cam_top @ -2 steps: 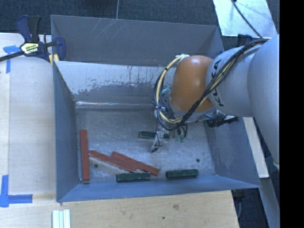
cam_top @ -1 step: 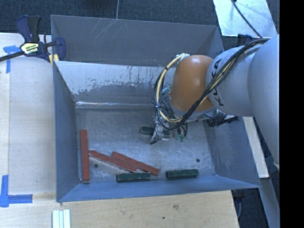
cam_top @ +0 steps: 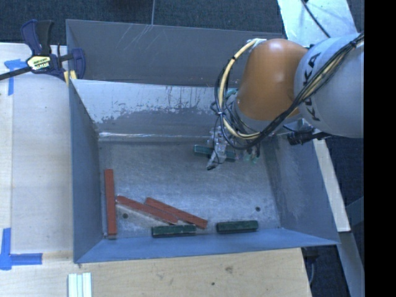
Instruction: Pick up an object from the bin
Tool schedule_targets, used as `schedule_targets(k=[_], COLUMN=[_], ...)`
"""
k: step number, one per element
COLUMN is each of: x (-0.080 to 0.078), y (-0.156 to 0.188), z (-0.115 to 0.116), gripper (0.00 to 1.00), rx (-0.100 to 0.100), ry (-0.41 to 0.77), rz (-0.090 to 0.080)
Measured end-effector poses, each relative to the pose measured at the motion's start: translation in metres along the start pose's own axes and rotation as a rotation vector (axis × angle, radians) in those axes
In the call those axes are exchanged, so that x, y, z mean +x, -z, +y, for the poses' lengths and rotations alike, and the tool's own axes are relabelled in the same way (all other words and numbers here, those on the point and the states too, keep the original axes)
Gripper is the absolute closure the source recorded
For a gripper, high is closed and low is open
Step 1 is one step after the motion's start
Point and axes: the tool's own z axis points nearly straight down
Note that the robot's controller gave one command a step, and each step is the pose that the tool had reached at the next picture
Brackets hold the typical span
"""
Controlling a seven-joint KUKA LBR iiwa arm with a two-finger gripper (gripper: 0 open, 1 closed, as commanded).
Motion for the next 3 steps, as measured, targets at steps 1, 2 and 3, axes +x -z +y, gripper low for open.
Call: schedule_targets(k=[1,2,3], x=[-0.001,-0.002,-0.004], y=[0.003,0.009,0.027], z=[0.000,0.000,0.000], gripper=[1.00,1.00,1.00], rx=[0.001,0.001,0.001], ry=[0.000,0.000,0.001], rz=[0.006,0.005,0.005])
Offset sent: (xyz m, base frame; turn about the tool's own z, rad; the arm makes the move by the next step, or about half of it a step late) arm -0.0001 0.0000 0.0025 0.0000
